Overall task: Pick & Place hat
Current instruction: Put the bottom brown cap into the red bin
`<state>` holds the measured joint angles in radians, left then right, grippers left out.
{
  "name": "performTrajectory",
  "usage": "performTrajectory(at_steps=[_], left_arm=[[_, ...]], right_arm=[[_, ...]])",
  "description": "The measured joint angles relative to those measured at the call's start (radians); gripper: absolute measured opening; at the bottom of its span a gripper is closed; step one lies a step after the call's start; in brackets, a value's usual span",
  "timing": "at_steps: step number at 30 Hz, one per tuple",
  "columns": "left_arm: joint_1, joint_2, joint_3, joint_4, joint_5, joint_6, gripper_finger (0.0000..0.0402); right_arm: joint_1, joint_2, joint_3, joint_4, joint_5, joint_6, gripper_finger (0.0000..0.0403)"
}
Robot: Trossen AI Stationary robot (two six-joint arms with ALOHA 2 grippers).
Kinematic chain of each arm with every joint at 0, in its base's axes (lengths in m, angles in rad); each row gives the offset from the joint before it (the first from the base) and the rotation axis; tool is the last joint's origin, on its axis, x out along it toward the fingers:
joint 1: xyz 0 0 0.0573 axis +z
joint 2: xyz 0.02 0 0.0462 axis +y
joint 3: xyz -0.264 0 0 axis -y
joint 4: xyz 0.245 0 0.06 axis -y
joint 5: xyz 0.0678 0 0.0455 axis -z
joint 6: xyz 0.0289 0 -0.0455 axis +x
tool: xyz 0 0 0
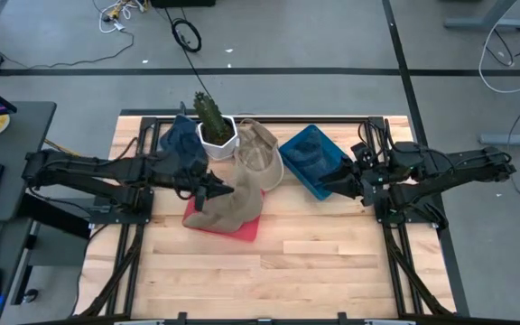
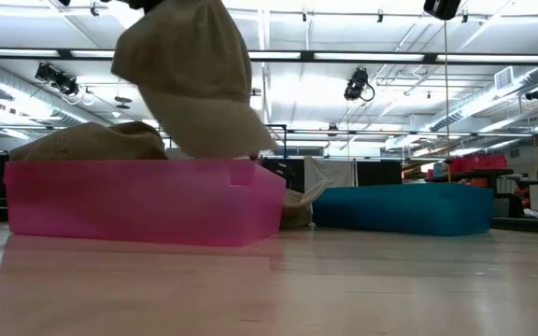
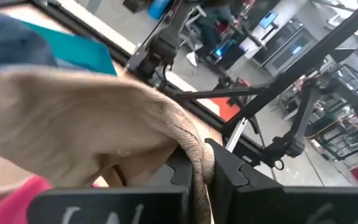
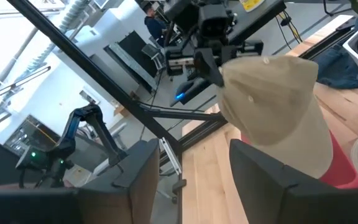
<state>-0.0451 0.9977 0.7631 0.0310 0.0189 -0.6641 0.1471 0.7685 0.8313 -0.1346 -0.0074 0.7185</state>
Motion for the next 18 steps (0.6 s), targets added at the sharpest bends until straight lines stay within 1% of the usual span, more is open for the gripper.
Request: performTrajectory(at_steps=[4,7,14,18], left_arm=[[-0.020,0.043,0.000,-0.003,-0.002,-0.023,0.0024],[-0.042,0.053,0.000,-0.002,-0.014,-0.056,0.0024],[-0.092,0.029,0.002,0.006,-0.139,-0.086,0.0023],[-0.129,0.021,0.001,-0.026,-0.207,-0.114,0.0023]], right_arm=[[0.000,0.000,0.000,-0.001,0.000,0.000,0.0196],[0.000,0.000,0.000,-0.001,0.000,0.002,0.0196],[0.000,0.000,0.000,-0.001,0.003,-0.001,0.0196],[0.000,0.003,0.000,-0.002,0.003,-0.001,0.0196]])
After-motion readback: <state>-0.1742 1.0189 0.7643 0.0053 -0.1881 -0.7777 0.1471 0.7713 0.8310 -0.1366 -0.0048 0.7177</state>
